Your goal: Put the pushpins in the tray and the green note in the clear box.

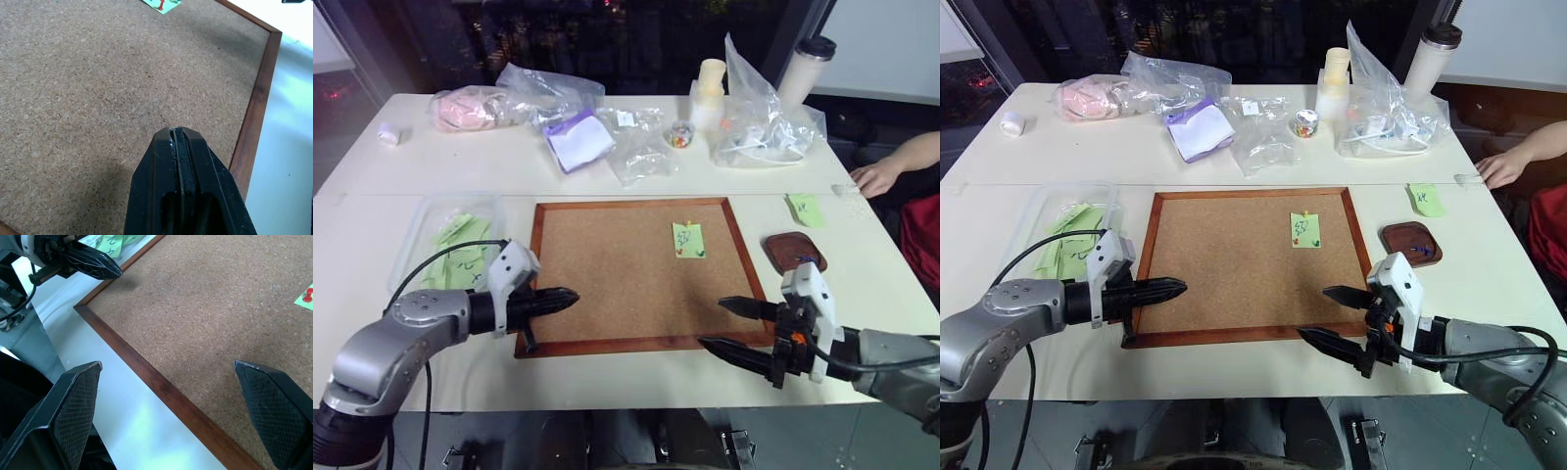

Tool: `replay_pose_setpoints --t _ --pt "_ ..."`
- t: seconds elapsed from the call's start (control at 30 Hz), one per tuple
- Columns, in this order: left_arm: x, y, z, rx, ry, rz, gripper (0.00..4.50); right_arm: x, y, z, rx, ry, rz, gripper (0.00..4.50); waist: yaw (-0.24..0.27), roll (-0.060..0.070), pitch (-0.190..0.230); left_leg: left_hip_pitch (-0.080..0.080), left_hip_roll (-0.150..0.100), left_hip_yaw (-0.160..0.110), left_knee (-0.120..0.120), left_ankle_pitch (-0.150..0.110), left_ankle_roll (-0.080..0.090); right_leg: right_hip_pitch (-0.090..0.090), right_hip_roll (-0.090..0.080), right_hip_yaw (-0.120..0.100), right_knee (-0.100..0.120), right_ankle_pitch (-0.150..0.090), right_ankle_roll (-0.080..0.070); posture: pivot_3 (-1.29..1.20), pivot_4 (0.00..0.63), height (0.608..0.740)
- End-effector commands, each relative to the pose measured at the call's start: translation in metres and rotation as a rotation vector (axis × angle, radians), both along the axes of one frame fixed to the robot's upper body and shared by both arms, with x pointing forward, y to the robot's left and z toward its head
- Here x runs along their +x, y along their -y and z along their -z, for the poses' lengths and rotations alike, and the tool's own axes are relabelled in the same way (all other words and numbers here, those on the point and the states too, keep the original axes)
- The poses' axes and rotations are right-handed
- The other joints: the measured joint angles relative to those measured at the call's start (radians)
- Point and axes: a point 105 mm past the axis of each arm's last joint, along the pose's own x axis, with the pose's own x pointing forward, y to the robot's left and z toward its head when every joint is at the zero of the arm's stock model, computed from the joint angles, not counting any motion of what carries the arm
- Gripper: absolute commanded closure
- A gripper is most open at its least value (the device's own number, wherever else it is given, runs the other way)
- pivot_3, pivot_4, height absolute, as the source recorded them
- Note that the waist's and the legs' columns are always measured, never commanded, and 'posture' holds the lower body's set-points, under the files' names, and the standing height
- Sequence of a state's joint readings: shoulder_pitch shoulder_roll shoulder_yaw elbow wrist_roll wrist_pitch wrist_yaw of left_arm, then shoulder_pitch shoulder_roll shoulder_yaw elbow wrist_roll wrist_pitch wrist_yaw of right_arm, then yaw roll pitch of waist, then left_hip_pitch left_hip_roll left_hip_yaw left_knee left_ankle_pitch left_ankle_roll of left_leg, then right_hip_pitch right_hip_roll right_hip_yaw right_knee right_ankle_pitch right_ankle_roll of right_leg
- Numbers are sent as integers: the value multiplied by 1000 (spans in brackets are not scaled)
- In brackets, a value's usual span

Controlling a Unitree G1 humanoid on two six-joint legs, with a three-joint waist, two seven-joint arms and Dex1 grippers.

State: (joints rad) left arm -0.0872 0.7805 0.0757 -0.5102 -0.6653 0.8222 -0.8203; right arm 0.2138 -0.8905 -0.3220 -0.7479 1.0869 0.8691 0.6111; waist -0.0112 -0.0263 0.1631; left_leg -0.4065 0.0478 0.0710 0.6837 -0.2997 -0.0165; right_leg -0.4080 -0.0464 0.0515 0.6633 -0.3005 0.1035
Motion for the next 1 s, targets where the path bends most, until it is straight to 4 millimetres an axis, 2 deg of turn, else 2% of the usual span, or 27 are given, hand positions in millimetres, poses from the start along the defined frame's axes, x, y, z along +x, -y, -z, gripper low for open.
replay_pose_setpoints --t 0.03,0.33,0.77,0.83,0.93,1.0 --pt "3 -1 -12 -3 60 -14 4333 1 -1 -4 3 17 -14 0 0 0 0 0 0 0 0 0 0 0 0 0 0 0 0 0 150 734" --pt "5 -1 -11 21 59 8 4333 4 -3 -4 -2 18 -6 0 0 0 0 0 0 0 0 0 0 0 0 0 0 0 0 0 150 734" --pt "18 -1 -21 20 93 27 4333 9 -4 -6 8 35 15 0 0 0 0 0 0 0 0 0 0 0 0 0 0 0 0 0 150 734" --pt "29 2 -29 17 137 33 4333 16 -2 -7 -11 56 26 0 0 0 0 0 0 0 0 0 0 0 0 0 0 0 0 0 150 734" --pt "51 7 -51 -36 210 17 4333 37 4 -14 -31 129 98 0 3 0 0 0 -1 0 1 0 0 0 0 0 0 0 0 0 150 734" --pt "53 21 -54 -51 211 82 4333 54 8 -21 -29 186 152 0 1 0 0 0 -1 1 1 0 0 0 0 0 0 0 0 0 150 734"
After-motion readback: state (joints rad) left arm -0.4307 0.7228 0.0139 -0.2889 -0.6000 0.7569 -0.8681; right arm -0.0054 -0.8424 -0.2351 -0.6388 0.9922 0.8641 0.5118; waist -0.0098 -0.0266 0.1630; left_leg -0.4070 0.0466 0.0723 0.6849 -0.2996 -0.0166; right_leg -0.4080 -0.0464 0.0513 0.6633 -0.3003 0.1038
